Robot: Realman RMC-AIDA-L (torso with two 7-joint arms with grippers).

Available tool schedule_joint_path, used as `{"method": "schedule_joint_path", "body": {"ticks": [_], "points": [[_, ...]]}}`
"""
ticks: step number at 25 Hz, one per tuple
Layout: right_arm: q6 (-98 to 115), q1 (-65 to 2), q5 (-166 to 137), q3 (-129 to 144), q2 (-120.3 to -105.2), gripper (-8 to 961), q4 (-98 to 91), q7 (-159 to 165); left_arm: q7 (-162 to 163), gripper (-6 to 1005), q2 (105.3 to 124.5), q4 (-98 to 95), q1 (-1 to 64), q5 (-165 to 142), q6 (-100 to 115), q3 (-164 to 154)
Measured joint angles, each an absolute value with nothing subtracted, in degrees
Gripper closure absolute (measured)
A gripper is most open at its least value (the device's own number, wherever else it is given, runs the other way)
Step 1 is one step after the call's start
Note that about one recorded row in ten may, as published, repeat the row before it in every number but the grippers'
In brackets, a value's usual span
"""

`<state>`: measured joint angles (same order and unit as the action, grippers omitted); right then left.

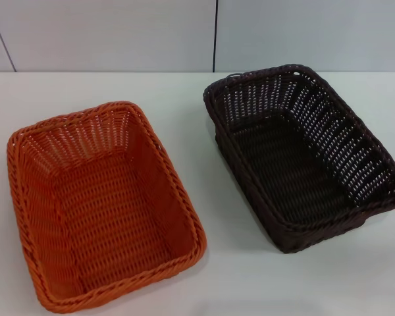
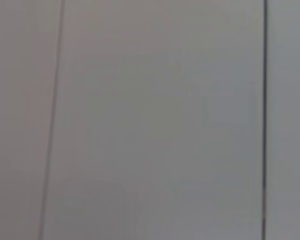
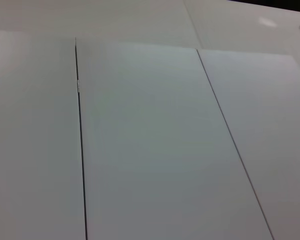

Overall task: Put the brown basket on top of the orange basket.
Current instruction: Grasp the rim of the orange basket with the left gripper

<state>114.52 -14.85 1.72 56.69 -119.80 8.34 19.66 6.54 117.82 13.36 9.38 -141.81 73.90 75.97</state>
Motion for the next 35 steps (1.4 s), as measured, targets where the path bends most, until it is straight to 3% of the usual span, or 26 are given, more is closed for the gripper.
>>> {"method": "schedule_joint_path", "body": {"ticks": [6,9,11,12,15,17,21,23,25,27,28,31,32,35], "points": [[115.1,-14.9,1.6,56.7,-119.80,119,8.3,19.7,6.2,199,116.66,19.4,8.2,-145.5,68.5,76.1],[115.3,-14.9,1.6,56.7,-119.78,119,8.2,19.7,4.8,199,114.01,31.2,5.6,-150.1,56.9,78.0],[115.3,-15.0,1.6,56.7,-119.74,119,8.2,19.7,4.8,199,114.01,31.2,5.6,-150.1,56.9,78.0],[115.3,-15.1,1.6,56.7,-119.72,119,8.2,19.7,0.3,198,113.46,45.0,2.7,-155.2,42.9,83.7],[115.3,-15.5,1.6,56.7,-119.71,119,8.2,19.7,-2.0,198,114.15,50.9,1.5,-157.8,36.5,86.8],[115.3,-15.7,1.6,56.7,-119.70,119,8.3,19.7,-2.7,198,115.29,64.3,-1.0,-162.5,20.9,90.4],[115.1,-15.9,1.6,56.7,-119.72,120,8.3,19.7,-2.7,197,115.38,70.5,-1.8,-163.7,12.8,90.8],[115.1,-16.4,1.6,56.7,-119.64,120,8.2,19.7,-3.0,197,115.58,82.2,-2.2,-164.0,-6.3,92.4],[115.4,-16.5,1.7,56.6,-119.52,120,7.8,20.0,-3.0,196,115.58,82.2,-2.2,-164.0,-6.3,92.4],[115.5,-16.5,1.8,56.6,-119.49,120,7.6,20.2,-3.5,196,115.99,87.8,-1.8,-164.0,-17.2,94.0],[115.6,-16.5,2.0,56.6,-119.38,120,7.2,20.5,-6.3,196,117.36,96.1,0.4,-164.0,-34.5,97.3],[115.5,-16.5,2.0,56.6,-119.27,120,6.8,20.6,-7.8,195,117.93,99.1,1.6,-164.0,-41.0,98.8],[115.3,-16.5,1.9,56.6,-119.21,120,6.6,20.6,-8.2,195,118.12,105.8,4.1,-163.7,-54.2,99.8],[115.1,-16.6,2.0,56.6,-119.26,120,5.3,20.4,-8.0,195,118.14,107.6,4.5,-163.7,-56.6,99.8]]}}
